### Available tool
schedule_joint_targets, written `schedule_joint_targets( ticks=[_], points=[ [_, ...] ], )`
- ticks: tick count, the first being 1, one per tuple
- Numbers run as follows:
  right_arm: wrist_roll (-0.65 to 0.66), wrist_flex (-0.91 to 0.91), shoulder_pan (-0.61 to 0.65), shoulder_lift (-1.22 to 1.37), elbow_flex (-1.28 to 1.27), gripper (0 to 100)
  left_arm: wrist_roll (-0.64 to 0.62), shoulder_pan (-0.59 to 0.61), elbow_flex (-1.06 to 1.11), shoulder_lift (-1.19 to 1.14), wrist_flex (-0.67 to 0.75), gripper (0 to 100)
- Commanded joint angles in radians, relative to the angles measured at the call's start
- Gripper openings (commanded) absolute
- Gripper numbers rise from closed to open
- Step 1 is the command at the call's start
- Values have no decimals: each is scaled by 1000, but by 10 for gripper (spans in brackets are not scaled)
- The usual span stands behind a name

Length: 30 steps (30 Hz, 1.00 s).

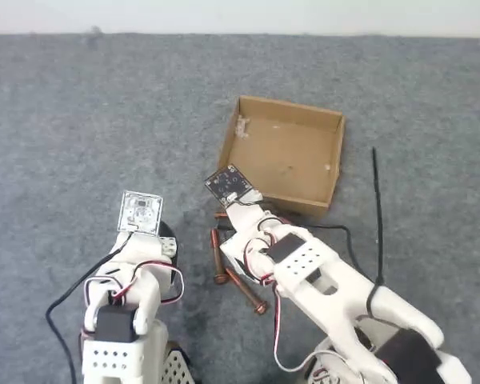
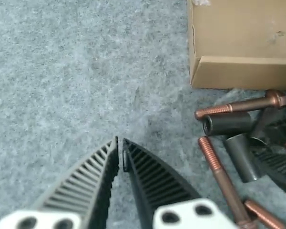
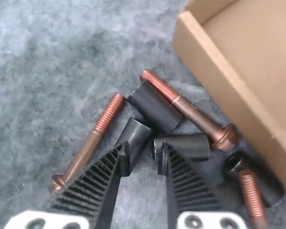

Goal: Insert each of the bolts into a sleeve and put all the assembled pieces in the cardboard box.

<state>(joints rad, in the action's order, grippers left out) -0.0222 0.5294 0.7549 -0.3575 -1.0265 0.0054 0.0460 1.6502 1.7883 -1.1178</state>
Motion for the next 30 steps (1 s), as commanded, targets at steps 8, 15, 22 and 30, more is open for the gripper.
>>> schedule_joint_targets(
  ticks=[8, 15, 22, 30],
  points=[
    [-29, -22, 41, 12, 58, 102, -5, -3, -12, -5, 18, 15],
    [-28, -2, 61, 105, 110, 102, -5, -5, -12, -5, 21, 15],
    [-28, 166, 58, 309, 321, 102, -5, -5, -12, -5, 23, 15],
    [-28, 200, 45, 338, 356, 102, -5, -5, -12, -5, 23, 15]
  ],
)
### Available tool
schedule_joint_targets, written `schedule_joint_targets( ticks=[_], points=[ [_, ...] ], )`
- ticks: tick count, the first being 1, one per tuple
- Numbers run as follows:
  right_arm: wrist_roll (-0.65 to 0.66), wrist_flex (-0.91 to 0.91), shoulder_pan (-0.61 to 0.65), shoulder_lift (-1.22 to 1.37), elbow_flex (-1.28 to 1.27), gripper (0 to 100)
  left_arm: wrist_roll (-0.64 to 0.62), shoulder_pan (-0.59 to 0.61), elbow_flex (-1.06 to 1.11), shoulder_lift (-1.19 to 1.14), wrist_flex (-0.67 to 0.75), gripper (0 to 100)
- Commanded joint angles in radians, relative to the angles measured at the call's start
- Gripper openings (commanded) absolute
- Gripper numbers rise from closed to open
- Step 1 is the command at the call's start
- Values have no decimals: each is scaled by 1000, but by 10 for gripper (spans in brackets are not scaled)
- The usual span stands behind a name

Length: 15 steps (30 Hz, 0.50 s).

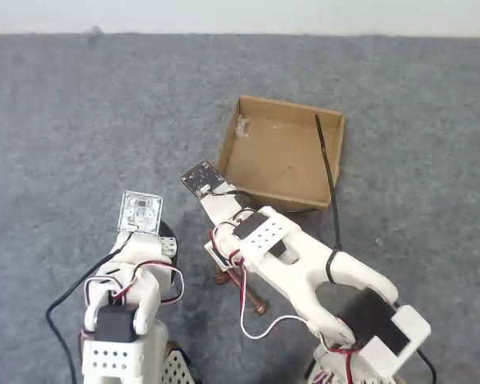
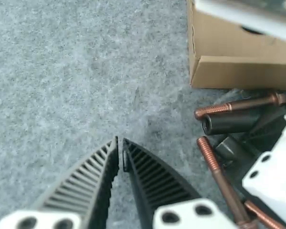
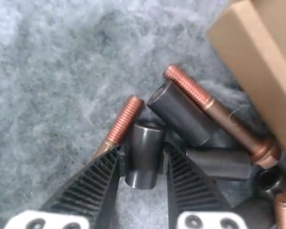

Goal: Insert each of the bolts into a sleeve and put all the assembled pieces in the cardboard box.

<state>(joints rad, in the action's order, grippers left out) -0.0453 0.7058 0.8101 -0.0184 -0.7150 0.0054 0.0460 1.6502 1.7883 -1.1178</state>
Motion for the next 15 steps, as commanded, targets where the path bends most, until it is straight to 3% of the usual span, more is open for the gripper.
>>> schedule_joint_targets(
  ticks=[1, 12, 15],
  points=[
    [-5, 30, -15, -1, 44, 102, -5, -5, -12, -5, 23, 15],
    [46, 202, -16, 90, 163, 90, -5, -5, -12, -5, 23, 16],
    [52, 211, -25, 104, 178, 9, -5, -5, -12, -5, 23, 16]
  ],
)
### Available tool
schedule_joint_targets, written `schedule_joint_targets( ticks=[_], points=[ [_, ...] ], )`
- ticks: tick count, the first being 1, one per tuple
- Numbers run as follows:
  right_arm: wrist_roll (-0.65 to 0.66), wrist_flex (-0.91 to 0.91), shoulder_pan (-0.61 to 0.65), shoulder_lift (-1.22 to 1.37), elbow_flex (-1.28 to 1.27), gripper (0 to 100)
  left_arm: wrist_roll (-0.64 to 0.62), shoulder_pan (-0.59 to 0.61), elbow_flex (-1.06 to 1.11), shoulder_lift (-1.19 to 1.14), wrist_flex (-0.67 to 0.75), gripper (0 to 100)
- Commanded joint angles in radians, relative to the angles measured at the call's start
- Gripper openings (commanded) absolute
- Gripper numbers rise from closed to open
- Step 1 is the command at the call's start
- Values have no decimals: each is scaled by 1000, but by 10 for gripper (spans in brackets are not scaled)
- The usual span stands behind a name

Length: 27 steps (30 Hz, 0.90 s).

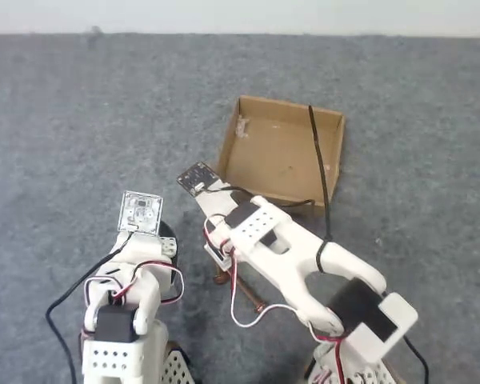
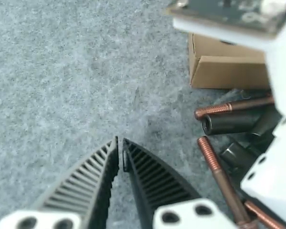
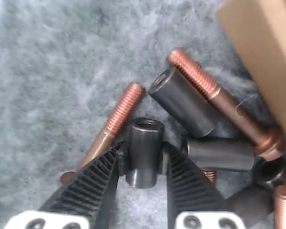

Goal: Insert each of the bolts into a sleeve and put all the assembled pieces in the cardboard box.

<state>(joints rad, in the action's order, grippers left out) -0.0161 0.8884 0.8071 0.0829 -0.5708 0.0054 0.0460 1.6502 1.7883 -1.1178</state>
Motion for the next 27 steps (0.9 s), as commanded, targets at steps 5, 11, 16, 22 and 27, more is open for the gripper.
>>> schedule_joint_targets(
  ticks=[5, 11, 16, 22, 27],
  points=[
    [23, 90, -124, -42, 32, 6, -5, -5, -12, -5, 23, 16],
    [52, 213, -219, -213, -31, 6, -5, -5, -12, -5, 23, 16],
    [150, 231, -234, -392, -140, 6, -5, -3, -12, -5, 23, 16],
    [201, 245, -292, -628, -273, 6, -5, 2, -12, -5, 23, 16],
    [199, 240, -430, -756, -393, 6, -3, 6, -13, -6, 32, 16]
  ],
)
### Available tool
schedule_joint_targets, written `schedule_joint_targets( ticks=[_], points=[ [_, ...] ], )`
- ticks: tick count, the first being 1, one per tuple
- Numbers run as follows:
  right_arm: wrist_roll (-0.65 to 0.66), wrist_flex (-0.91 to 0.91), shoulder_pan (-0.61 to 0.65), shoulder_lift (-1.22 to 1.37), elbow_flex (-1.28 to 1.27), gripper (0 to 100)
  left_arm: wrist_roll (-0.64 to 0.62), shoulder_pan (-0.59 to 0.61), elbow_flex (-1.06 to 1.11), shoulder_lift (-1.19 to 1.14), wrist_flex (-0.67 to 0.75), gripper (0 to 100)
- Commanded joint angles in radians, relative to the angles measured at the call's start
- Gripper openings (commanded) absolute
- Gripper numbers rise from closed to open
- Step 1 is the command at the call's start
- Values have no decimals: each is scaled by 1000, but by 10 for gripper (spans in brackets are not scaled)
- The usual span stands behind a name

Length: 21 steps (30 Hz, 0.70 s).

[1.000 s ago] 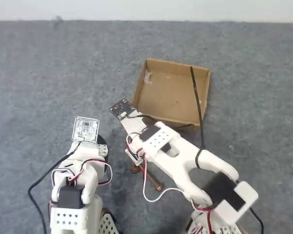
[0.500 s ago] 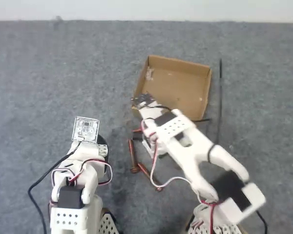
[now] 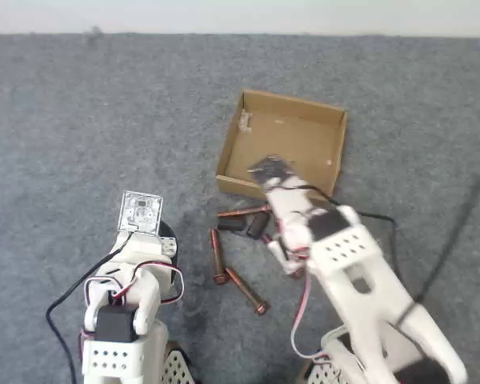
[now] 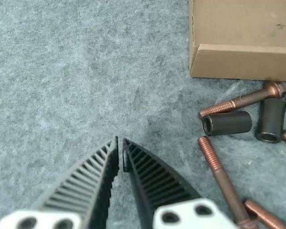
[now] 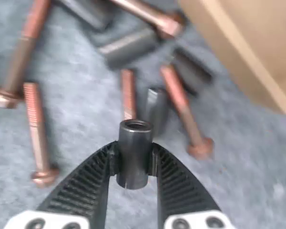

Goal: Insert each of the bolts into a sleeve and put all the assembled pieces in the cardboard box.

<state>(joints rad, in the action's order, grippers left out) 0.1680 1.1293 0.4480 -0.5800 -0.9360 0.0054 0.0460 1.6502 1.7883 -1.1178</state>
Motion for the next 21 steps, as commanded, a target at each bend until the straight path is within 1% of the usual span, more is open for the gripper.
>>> schedule_joint_targets(
  ticks=[1, 4, 8, 11, 14, 17, 19, 21],
  points=[
    [15, -1, -97, -114, -54, 6, -3, 6, -15, -9, 32, 16],
    [17, -45, -177, -168, -135, 6, -3, 44, -27, -11, 32, 15],
    [49, -117, -265, -240, -203, 6, -5, 52, -47, -12, 32, 13],
    [86, -188, -275, -271, -253, 6, -8, 51, -62, -14, 61, 13],
    [107, -263, -277, -283, -305, 6, -8, 44, -81, -14, 60, 13],
    [114, -291, -272, -283, -321, 6, -6, 40, -90, -15, 60, 13],
    [114, -292, -272, -283, -322, 6, -6, 5, -113, -40, 43, 13],
    [114, -292, -272, -283, -322, 6, -9, -37, -171, -118, 23, 13]
  ],
)
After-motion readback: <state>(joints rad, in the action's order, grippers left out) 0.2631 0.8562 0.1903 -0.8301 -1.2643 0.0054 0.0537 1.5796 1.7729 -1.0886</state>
